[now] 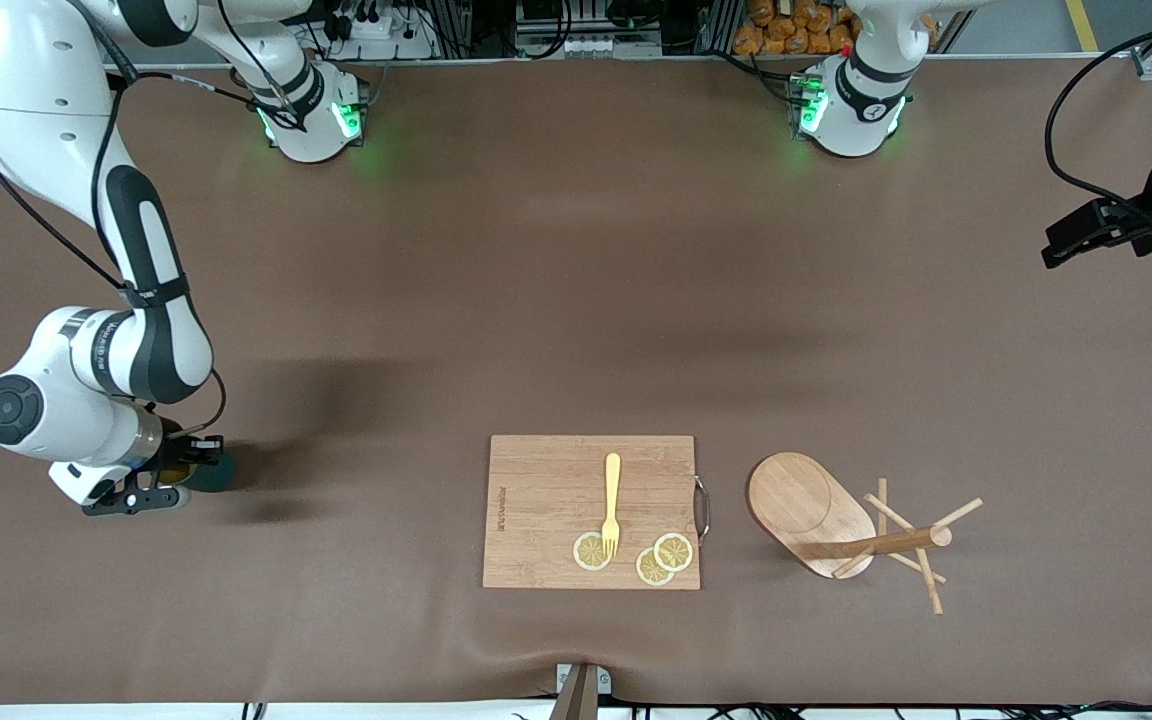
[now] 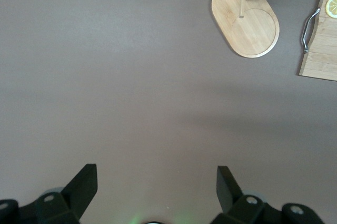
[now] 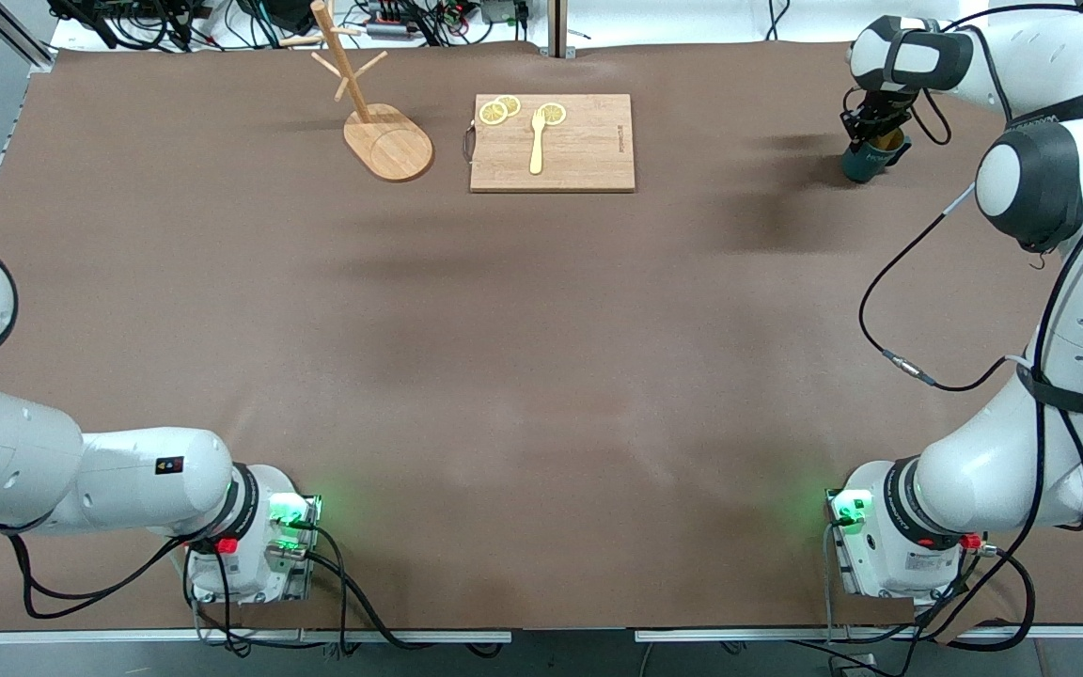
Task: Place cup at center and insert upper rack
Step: 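Close the right gripper on the teal mug's rim, then lift the mug with the right gripper and carry it toward the table center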
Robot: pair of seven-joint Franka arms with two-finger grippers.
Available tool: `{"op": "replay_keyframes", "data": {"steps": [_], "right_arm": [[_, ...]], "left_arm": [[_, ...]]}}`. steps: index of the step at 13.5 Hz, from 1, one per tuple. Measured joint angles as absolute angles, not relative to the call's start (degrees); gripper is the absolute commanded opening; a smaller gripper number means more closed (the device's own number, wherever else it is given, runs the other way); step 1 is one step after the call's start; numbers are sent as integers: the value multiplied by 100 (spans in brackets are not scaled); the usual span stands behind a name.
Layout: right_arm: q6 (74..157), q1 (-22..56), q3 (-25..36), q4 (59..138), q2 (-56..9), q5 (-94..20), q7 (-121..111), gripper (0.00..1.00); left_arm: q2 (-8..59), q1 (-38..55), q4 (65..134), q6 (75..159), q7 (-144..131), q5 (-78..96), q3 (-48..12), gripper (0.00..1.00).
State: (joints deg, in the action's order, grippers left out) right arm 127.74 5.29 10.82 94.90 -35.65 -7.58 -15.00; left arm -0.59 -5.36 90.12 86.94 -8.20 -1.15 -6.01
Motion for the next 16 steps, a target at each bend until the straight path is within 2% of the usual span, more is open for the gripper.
{"op": "replay_keyframes", "data": {"steps": [8,12,16], "right_arm": [[12762,577,456,9166,-3412,-783,-1358,0],[12265,631,-42,9162,-3296,-784,-1046,0],[12182,1160,-189,9156,-3149,-786,156,0]], "left_arm": [[-59,-546,9010,8694,-818,-91,-596,100],[-59,-545,9012,8694,-803,-72,-607,100],[-57,-562,9065,8674,-802,-72,-612,100]]}}
